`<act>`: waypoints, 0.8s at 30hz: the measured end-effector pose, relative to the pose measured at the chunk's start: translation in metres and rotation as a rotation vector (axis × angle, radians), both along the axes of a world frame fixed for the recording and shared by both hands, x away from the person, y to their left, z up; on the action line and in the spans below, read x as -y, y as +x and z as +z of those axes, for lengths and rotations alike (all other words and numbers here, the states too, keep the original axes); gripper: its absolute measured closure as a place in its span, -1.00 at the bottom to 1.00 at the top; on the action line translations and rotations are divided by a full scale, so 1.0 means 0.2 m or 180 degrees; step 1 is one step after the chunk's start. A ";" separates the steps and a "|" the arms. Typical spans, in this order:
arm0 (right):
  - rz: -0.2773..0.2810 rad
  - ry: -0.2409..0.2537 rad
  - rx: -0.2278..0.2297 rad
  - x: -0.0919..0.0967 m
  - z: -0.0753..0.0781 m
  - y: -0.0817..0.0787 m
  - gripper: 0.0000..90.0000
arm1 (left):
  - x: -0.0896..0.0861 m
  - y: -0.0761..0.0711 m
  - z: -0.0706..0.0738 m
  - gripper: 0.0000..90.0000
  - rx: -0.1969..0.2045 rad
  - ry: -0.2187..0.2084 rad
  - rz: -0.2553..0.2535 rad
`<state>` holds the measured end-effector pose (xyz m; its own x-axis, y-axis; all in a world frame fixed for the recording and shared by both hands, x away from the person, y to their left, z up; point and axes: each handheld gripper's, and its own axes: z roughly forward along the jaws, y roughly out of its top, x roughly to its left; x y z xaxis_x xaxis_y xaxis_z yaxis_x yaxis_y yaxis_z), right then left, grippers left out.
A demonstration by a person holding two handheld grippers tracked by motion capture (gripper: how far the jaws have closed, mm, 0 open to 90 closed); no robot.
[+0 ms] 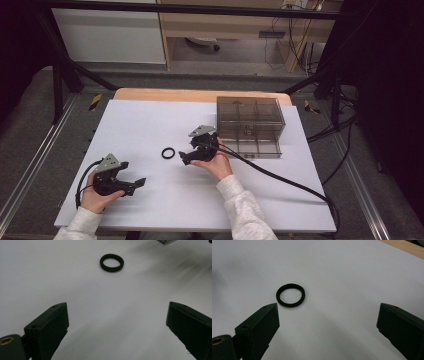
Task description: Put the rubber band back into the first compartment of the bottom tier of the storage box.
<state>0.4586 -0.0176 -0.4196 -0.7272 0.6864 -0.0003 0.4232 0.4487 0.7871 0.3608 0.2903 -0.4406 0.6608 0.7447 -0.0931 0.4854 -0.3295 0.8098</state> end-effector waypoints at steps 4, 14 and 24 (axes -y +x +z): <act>0.0010 -0.0016 -0.0013 -0.02 -0.01 0.02 -0.88 | 0.00 0.00 0.00 -0.91 0.0001 0.0000 0.0002; 0.0035 -0.0032 -0.0067 -0.08 -0.04 0.05 -0.84 | 0.00 0.00 0.00 -0.91 0.0000 0.0002 0.0003; 0.0104 -0.0079 -0.0090 -0.14 -0.08 0.07 -0.72 | 0.00 0.00 0.00 -0.91 0.0001 0.0001 -0.0001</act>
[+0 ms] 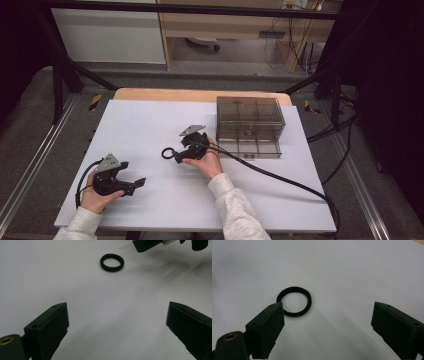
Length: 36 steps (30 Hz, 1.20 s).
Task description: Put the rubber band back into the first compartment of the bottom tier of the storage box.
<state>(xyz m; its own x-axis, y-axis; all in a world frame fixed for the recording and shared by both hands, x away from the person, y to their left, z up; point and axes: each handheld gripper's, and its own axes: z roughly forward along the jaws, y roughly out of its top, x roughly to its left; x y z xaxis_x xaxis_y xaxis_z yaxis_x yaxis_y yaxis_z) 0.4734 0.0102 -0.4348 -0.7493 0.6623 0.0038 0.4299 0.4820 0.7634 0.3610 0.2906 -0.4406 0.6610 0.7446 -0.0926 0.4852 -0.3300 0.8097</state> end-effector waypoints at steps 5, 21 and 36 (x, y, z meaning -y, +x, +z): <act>0.0017 0.0050 -0.0031 -0.02 -0.01 0.01 -0.57 | 0.00 0.00 0.00 -0.91 -0.0001 0.0000 0.0001; 0.0077 0.0069 -0.0086 -0.09 -0.05 0.04 -0.02 | 0.00 0.00 0.00 -0.91 -0.0004 0.0000 -0.0002; 0.0164 0.0072 -0.0208 -0.12 -0.09 0.04 0.46 | 0.00 0.00 0.00 -0.91 -0.0003 0.0000 -0.0007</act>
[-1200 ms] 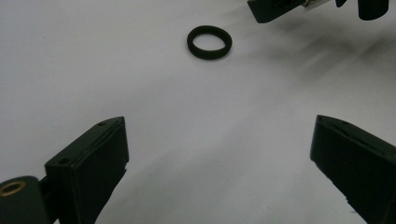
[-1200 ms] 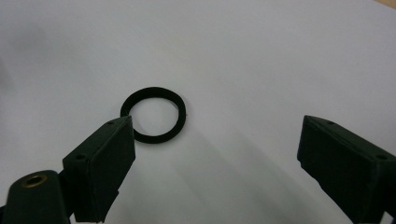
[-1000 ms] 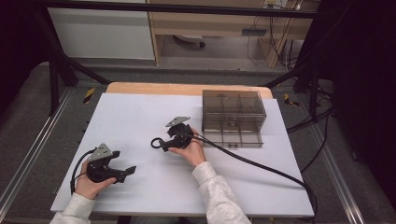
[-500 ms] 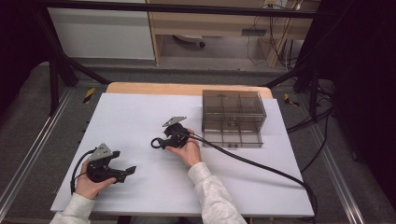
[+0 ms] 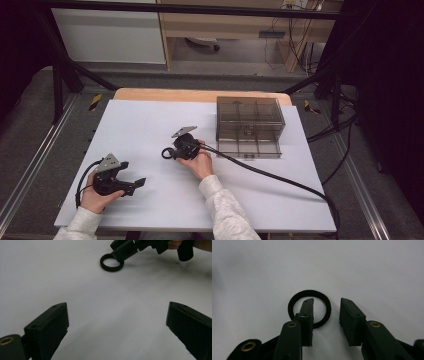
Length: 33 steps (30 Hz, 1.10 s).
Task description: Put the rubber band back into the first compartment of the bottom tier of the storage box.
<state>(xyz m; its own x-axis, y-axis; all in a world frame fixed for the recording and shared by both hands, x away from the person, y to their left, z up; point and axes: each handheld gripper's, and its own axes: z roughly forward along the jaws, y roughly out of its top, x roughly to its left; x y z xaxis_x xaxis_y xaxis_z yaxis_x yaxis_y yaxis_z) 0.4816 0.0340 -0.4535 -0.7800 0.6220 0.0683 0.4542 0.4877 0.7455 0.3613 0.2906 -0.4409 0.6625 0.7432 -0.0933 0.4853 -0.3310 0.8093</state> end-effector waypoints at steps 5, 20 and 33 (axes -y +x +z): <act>0.0003 -0.0005 0.0016 0.00 0.00 0.00 0.58 | 0.00 0.00 0.00 -0.91 0.0002 -0.0001 0.0005; 0.0029 -0.0026 0.0014 -0.01 0.00 -0.01 0.93 | 0.00 0.00 0.00 -0.91 0.0006 -0.0001 -0.0001; 0.0086 -0.0072 0.0058 0.00 0.04 -0.04 0.95 | 0.00 0.00 0.00 -0.91 0.0007 0.0005 0.0000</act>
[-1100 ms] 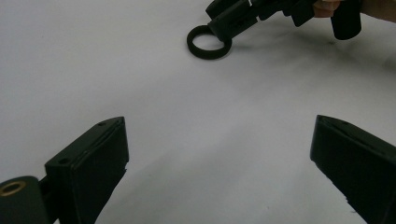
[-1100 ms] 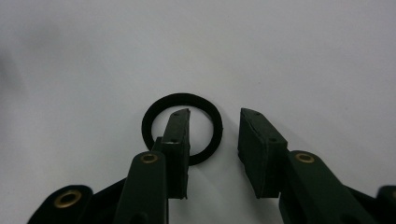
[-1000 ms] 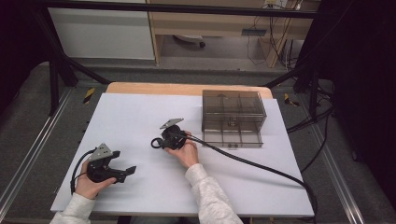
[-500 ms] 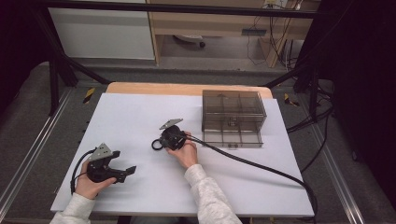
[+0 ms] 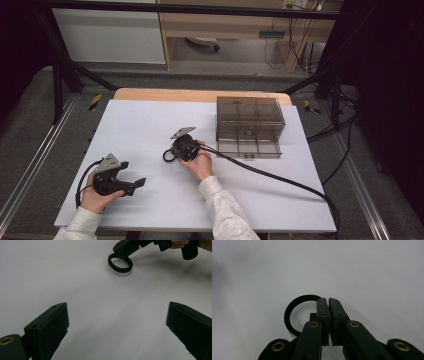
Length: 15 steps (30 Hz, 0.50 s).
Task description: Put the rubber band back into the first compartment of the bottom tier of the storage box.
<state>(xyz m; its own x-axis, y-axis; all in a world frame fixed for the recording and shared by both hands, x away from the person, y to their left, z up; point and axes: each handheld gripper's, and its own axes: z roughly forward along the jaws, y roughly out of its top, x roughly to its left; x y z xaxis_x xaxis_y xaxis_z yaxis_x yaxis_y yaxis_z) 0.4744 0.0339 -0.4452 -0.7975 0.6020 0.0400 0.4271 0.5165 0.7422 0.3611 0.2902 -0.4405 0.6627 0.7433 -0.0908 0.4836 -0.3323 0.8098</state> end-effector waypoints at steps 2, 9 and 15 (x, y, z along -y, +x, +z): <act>0.0015 -0.0002 0.0018 0.00 0.02 -0.01 0.95 | 0.00 0.00 0.00 -0.91 0.0000 -0.0002 0.0001; 0.0066 -0.0018 0.0067 0.01 0.05 -0.02 0.96 | 0.00 0.00 0.00 -0.91 0.0000 0.0003 0.0002; 0.0103 -0.0030 0.0099 0.02 0.08 -0.05 0.95 | 0.00 0.00 0.00 -0.91 0.0003 0.0002 0.0005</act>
<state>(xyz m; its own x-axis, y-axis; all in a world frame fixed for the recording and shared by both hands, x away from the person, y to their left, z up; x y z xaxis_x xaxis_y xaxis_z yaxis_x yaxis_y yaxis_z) 0.4654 0.0301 -0.4289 -0.8173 0.5761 0.0091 0.3867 0.5368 0.7498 0.3610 0.2906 -0.4402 0.6617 0.7444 -0.0897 0.4834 -0.3321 0.8100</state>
